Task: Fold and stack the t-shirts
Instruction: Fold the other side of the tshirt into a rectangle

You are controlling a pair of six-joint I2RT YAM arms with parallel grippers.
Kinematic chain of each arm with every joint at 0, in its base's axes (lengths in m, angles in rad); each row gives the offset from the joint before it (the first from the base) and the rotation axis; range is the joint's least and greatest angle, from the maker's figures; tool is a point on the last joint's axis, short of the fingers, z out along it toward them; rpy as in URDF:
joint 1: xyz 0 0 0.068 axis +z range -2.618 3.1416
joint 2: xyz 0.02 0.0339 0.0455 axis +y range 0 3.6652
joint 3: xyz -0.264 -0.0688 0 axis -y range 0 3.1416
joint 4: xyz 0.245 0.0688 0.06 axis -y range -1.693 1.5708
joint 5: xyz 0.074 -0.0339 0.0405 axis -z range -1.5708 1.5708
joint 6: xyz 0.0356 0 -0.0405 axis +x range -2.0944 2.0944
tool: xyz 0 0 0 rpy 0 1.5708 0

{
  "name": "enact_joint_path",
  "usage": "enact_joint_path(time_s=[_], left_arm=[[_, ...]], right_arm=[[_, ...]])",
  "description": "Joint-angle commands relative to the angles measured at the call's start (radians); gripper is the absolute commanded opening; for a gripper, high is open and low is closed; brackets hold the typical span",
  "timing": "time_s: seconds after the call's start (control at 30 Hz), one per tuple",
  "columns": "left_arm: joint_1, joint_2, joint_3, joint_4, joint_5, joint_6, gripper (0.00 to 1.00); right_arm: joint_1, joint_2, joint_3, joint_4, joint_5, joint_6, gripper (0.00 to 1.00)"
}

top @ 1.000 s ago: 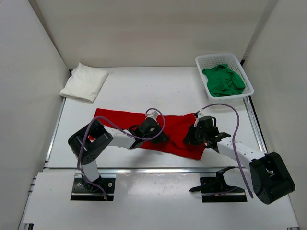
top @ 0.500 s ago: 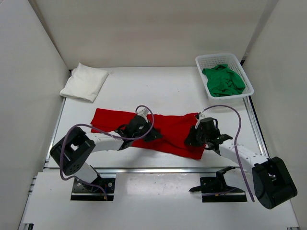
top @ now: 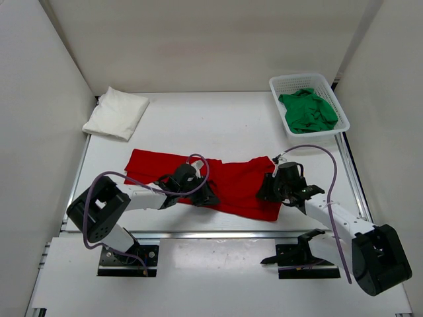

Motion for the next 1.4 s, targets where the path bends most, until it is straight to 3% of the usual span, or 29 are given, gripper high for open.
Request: enact_joint_path(time_s=[0.0, 0.23, 0.43, 0.8, 0.87, 0.97, 1.17, 1.37], left_arm=[[0.020, -0.007, 0.017, -0.005, 0.045, 0.029, 0.35], [0.062, -0.073, 0.092, -0.016, -0.010, 0.072, 0.33], [0.238, 0.003, 0.126, 0.081, -0.004, 0.053, 0.33], [0.560, 0.120, -0.055, 0.296, 0.037, -0.101, 0.31], [0.591, 0.109, -0.081, 0.332, 0.037, -0.113, 0.30], [0.583, 0.077, -0.087, 0.322, 0.040, -0.109, 0.31], [0.531, 0.008, -0.034, 0.245, -0.022, -0.024, 0.32], [0.566, 0.066, -0.037, 0.297, 0.011, -0.053, 0.31]], right_arm=[[-0.001, -0.010, 0.050, -0.010, 0.011, -0.006, 0.29], [-0.014, 0.000, -0.010, 0.017, 0.015, 0.024, 0.24], [-0.034, 0.033, -0.038, 0.056, -0.035, 0.040, 0.00], [-0.169, -0.264, -0.135, -0.055, -0.021, 0.120, 0.00], [-0.183, -0.281, -0.138, -0.039, -0.019, 0.123, 0.16], [-0.207, -0.188, -0.057, 0.033, -0.012, 0.077, 0.31], [-0.270, 0.124, 0.135, 0.272, -0.077, 0.031, 0.40], [-0.303, 0.403, 0.276, 0.359, -0.087, 0.025, 0.38]])
